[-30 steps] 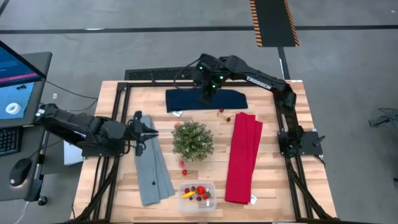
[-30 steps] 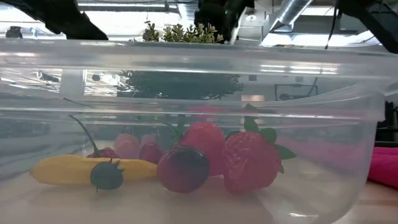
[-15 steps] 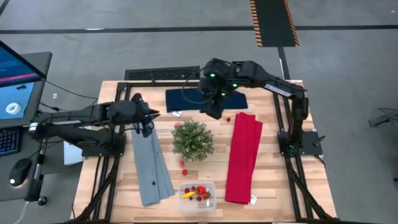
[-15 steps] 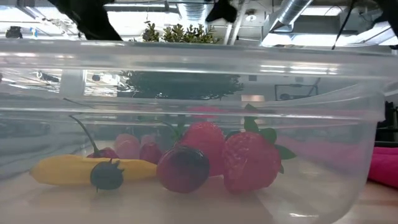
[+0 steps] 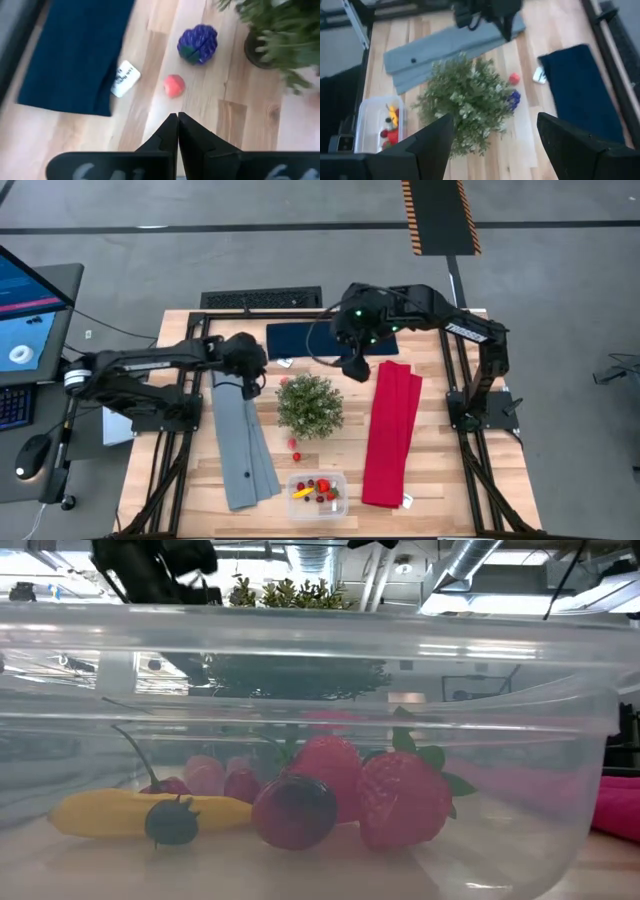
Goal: Pick and placing Produce into tupperware
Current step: Put the grapes into the transparent container
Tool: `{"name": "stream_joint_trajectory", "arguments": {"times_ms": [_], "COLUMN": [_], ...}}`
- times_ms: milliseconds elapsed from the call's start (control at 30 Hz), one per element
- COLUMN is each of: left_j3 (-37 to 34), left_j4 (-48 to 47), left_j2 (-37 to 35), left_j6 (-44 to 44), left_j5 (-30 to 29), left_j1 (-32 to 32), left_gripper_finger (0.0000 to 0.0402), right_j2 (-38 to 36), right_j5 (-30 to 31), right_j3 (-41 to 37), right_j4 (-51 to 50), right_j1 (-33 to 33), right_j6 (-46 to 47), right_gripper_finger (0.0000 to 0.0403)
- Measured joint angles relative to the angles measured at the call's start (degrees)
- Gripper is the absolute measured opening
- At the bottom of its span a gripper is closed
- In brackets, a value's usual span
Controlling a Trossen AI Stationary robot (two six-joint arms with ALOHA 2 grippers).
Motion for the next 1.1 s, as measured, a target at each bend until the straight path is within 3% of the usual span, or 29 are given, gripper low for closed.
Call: {"name": "stream_joint_trajectory", "arguments": {"times_ms": [267,433,567,833,1100], "left_j3": [0.16,0.38,0.46,0.95,1.45], "left_j4": [3.24,8.54,11.99,12.89,15.42], "left_j2": [14.74,20.32,23.10,28.15,28.08], "left_j6": [0.44,2.27,3.77,5.20,5.38], "left_j5": [6.33,8.65,14.26,15.26,21.44], "left_j1": [5.57,6.84,6.82,6.82,6.64], "left_gripper_finger": [0.0000,0.0000,0.0000,0.0000,0.0000], "right_j2": [-0.32,-0.89,-1.26,-1.28,-1.28], "right_j5": [0.01,0.18,0.09,0.02,0.05], "right_j3": [-7.19,-8.74,-9.28,-9.32,-9.32], "right_j4": [0.77,0.74,1.24,1.35,1.33], "right_j1": [0.76,-0.59,-0.95,-1.62,-2.43], "right_j6": [1.47,1.52,1.45,0.15,-0.26], "right_gripper_finger": [0.0311,0.0311,0.0311,0.0311,0.0311]}}
